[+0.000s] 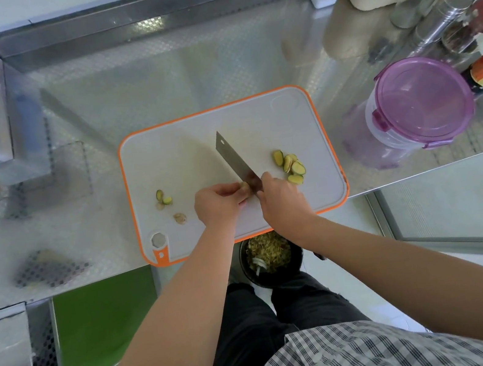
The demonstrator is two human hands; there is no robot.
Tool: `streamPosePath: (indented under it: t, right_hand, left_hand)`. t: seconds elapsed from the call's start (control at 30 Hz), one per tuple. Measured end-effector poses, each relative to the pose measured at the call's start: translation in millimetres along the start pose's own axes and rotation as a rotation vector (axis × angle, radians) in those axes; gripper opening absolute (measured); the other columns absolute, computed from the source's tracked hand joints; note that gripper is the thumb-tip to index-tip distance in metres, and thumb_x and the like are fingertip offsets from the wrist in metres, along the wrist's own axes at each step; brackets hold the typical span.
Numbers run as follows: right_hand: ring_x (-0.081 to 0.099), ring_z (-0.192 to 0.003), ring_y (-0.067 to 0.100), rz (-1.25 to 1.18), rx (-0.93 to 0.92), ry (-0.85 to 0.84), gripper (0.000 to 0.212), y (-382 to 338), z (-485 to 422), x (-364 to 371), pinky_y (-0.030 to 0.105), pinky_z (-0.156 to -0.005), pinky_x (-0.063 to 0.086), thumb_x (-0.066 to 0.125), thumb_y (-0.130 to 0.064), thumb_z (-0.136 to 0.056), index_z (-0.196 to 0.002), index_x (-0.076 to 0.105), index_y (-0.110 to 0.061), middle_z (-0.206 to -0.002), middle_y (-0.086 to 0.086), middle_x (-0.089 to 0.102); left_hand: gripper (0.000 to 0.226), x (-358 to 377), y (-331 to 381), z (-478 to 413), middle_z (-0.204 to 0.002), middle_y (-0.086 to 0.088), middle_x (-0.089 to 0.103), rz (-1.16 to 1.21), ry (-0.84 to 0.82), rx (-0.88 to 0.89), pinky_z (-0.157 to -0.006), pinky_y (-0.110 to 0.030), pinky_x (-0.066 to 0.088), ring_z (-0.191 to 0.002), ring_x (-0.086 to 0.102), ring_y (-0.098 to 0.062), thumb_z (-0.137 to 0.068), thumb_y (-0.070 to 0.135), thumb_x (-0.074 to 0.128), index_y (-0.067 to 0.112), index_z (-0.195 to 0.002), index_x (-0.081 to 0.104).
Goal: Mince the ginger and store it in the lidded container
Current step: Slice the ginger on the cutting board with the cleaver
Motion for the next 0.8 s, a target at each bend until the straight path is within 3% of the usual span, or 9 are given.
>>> streamPosePath:
  t: [0.13,0.27,0.4,0.47,0.6,0.8]
  right_hand:
    - [0.058,-0.089,0.035,0.076,-0.040,0.021,0.007,-4.5,-1.7,4.7,0.035,-0.061,0.033,0.039,-0.006,-0.097,-0.104,0.041,-0.007,-0.100,0.012,0.057]
    - [0.060,-0.088,0.036,0.059,-0.076,0.019,0.002,3.4,-5.6,0.1,0.036,-0.060,0.034,0.039,-0.011,-0.099,-0.101,0.038,-0.011,-0.098,0.011,0.057]
    - [0.054,-0.107,0.036,-0.016,-0.002,0.045,0.034,22.8,-16.4,-20.0,0.039,-0.076,0.040,0.039,-0.020,-0.100,-0.132,0.036,-0.007,-0.117,0.016,0.054]
    - [0.050,-0.112,0.037,-0.025,-0.024,0.035,0.041,26.6,-15.5,-25.7,0.039,-0.082,0.040,0.040,-0.022,-0.100,-0.137,0.033,-0.006,-0.121,0.017,0.050]
    - [0.053,-0.099,0.037,-0.093,-0.084,0.023,0.024,18.5,0.1,-23.5,0.037,-0.069,0.036,0.041,-0.024,-0.099,-0.113,0.045,-0.004,-0.106,0.017,0.055]
    - [0.045,-0.077,0.030,-0.085,-0.096,0.021,0.018,13.0,10.7,-20.2,0.035,-0.063,0.035,0.041,-0.027,-0.100,-0.096,0.040,-0.010,-0.085,0.009,0.047]
  left_hand:
    - [0.021,0.9,0.8,0.6,-0.065,-0.004,0.072,-0.067,0.003,0.041,-0.080,-0.046,0.057,-0.068,0.072,-0.026,-0.062,0.015,0.088,0.024,-0.058,0.070]
    - [0.021,0.4,0.3,0.9,-0.068,-0.004,0.072,-0.034,0.000,0.035,-0.080,-0.045,0.058,-0.067,0.072,-0.025,-0.060,0.010,0.089,0.020,-0.062,0.070]
    - [0.022,2.2,-1.5,2.8,-0.063,0.000,0.072,0.052,-0.002,0.001,-0.080,-0.046,0.058,-0.065,0.071,-0.022,-0.058,0.003,0.089,0.012,-0.064,0.070]
    - [0.022,3.2,-1.8,3.8,-0.064,-0.001,0.072,0.079,0.005,-0.010,-0.081,-0.046,0.058,-0.065,0.071,-0.022,-0.058,0.002,0.089,0.011,-0.065,0.070]
    - [0.018,4.1,-3.2,5.7,-0.069,-0.006,0.071,0.100,0.030,-0.011,-0.080,-0.046,0.059,-0.064,0.071,-0.020,-0.063,0.004,0.087,0.011,-0.067,0.071]
    - [0.015,4.4,-3.2,8.9,-0.071,-0.008,0.070,0.129,0.035,-0.017,-0.081,-0.043,0.059,-0.058,0.068,-0.014,-0.068,0.000,0.082,0.009,-0.069,0.071]
Point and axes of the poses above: each hand's wrist, its own z-axis away from the middle knuckle, its own x-axis out of the palm, y = z × x, the point moved 3 cm from there along -z, towards the middle knuckle
